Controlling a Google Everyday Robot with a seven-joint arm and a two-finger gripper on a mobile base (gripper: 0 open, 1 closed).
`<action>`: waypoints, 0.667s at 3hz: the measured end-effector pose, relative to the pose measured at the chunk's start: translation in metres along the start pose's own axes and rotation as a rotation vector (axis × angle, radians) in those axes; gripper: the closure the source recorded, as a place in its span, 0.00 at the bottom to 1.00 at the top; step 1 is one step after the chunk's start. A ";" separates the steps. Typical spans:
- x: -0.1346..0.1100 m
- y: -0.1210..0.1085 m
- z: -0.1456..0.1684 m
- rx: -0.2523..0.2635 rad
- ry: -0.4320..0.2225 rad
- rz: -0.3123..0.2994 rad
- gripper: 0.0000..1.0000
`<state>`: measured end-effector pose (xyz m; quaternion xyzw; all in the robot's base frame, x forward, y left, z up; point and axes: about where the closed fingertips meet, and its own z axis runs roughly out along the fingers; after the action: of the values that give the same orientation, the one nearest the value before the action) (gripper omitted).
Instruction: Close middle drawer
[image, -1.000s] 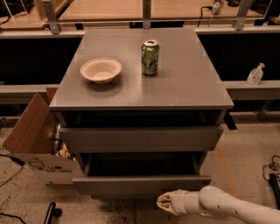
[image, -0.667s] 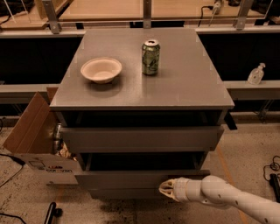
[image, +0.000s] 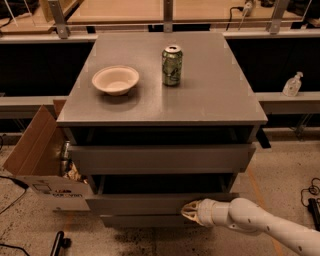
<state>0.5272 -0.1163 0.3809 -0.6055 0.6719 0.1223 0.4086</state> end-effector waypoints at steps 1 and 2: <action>0.002 -0.016 0.005 0.035 -0.012 0.009 1.00; 0.002 -0.026 0.007 0.062 -0.022 0.010 1.00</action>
Offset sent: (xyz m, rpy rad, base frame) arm 0.0387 -0.0089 0.0062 0.0383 -0.0716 -0.0674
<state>0.5537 -0.1193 0.3830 -0.5878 0.6739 0.1101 0.4338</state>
